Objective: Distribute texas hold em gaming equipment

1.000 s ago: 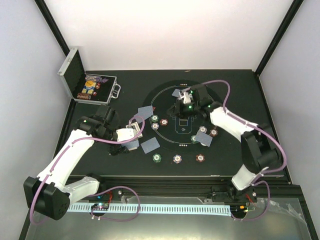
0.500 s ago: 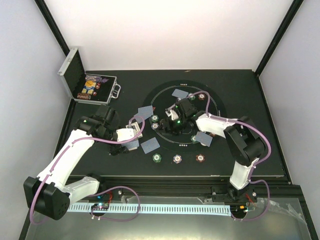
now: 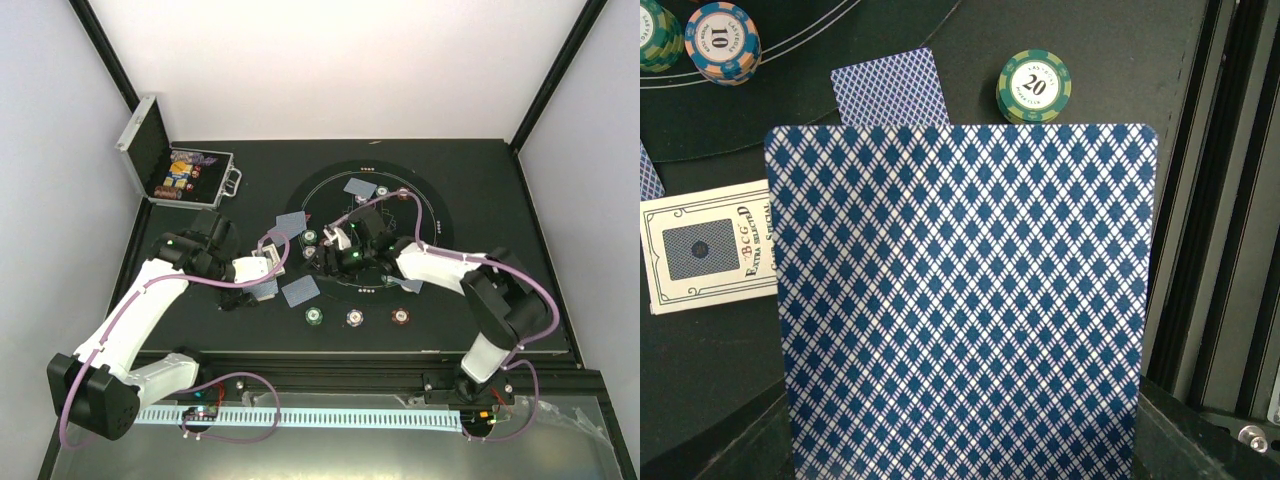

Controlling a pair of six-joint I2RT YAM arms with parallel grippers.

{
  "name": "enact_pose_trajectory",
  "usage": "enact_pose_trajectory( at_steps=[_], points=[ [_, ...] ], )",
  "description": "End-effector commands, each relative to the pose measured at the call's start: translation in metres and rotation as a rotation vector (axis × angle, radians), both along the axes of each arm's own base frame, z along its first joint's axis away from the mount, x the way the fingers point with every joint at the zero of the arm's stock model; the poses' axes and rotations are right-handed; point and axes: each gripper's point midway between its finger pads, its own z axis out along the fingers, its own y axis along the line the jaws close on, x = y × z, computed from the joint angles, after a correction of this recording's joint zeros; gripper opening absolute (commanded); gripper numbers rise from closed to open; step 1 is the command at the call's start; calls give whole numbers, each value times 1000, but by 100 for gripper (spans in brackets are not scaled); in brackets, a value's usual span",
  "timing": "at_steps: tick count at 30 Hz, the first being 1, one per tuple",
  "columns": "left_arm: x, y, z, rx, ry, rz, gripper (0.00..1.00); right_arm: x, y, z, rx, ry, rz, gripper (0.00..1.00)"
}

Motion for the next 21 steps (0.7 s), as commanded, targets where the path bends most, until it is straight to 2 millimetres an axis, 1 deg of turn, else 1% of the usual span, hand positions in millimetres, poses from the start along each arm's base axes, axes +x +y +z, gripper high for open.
enact_pose_trajectory(
  at_steps=[1,5,6,10,15,21],
  points=[
    [1,-1,7,-11,-27,-12,2,-13,24,66,199,-84,48,80],
    [2,-2,6,-18,-25,-12,2,-30,44,80,232,-86,81,82],
    [2,-3,7,-19,-25,-11,1,-35,50,81,230,-83,93,82],
    [3,-4,11,-27,-29,-12,2,-45,69,86,234,-78,120,82],
    [2,-4,14,-28,-36,-14,2,-52,86,85,237,-62,143,81],
    [2,-4,15,-34,-34,-15,2,-57,105,65,215,-16,152,75]
  ],
)
